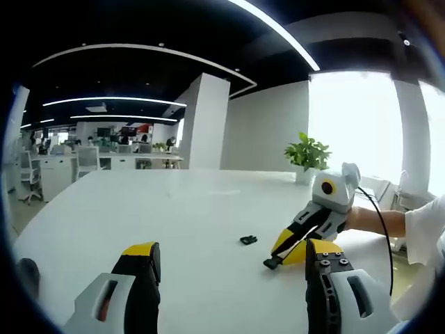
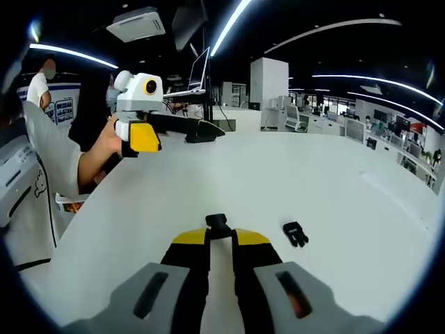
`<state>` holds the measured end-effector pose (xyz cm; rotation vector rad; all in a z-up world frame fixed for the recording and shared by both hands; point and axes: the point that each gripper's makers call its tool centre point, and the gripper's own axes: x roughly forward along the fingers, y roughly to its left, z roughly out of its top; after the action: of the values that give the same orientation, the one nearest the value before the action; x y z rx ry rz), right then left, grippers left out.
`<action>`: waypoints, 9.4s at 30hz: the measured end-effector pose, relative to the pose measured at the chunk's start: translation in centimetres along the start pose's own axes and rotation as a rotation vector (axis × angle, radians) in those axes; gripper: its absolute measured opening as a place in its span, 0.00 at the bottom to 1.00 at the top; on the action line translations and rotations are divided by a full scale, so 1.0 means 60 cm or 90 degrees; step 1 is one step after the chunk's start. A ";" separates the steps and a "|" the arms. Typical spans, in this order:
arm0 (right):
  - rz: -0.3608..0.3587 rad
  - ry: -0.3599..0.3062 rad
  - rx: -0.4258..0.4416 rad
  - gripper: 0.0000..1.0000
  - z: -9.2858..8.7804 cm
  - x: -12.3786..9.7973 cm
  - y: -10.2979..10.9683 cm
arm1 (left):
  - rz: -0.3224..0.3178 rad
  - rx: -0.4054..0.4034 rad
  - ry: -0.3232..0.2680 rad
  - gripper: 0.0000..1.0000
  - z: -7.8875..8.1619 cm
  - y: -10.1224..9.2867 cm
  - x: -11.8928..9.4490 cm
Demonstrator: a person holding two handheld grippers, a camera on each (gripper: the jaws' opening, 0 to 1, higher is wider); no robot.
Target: Snap the two parts of the plastic buckle together until the buckle closes and remains connected.
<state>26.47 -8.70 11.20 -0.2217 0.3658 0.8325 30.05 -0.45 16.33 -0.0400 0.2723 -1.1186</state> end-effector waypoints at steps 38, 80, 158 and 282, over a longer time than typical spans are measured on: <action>-0.091 -0.053 0.033 0.10 -0.001 -0.102 -0.033 | -0.059 0.047 0.049 0.86 -0.022 -0.001 0.075; -0.148 -0.089 0.075 0.10 -0.025 -0.180 -0.027 | -0.152 0.189 0.108 0.85 -0.026 -0.014 0.124; -0.198 -0.118 0.108 0.10 -0.054 -0.226 -0.045 | -0.320 0.400 0.399 0.53 -0.058 -0.044 0.231; -0.174 -0.010 0.097 0.10 -0.097 -0.168 -0.031 | -0.408 0.323 0.405 0.11 -0.119 -0.114 0.107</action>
<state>20.35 -18.72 9.99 -0.1194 0.3725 0.5347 24.92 -8.44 9.32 0.7356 0.5556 -1.7971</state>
